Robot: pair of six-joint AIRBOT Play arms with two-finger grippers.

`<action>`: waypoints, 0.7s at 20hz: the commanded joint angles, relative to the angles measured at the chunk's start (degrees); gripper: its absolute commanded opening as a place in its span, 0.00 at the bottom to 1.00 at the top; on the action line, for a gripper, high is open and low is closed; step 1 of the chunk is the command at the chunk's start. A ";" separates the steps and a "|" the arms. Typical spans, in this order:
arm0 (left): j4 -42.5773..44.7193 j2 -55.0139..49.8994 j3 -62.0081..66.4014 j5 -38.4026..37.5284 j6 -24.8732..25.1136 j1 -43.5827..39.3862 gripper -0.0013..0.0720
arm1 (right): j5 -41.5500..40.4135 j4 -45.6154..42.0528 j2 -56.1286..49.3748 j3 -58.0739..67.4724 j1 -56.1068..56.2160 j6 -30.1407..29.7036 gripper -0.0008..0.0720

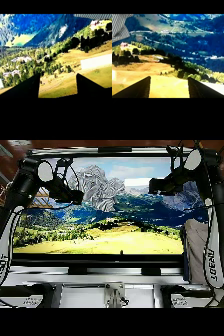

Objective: Fold the shirts.

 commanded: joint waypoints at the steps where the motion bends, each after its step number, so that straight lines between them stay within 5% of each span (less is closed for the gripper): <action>1: 0.00 -0.04 0.02 0.00 0.00 0.02 0.77 | 0.02 0.02 -0.02 0.07 0.07 0.02 0.82; 7: -0.02 -0.07 0.02 0.28 -0.22 0.02 0.77 | 0.02 0.68 -0.02 0.07 0.11 0.74 0.82; 12: -0.61 -1.90 0.02 10.71 2.45 0.02 0.77 | 0.00 4.33 -0.02 0.07 0.11 0.85 0.82; 14: -0.24 -4.42 0.42 15.15 7.45 0.68 0.97 | -0.61 4.55 -0.02 0.07 0.11 0.87 0.82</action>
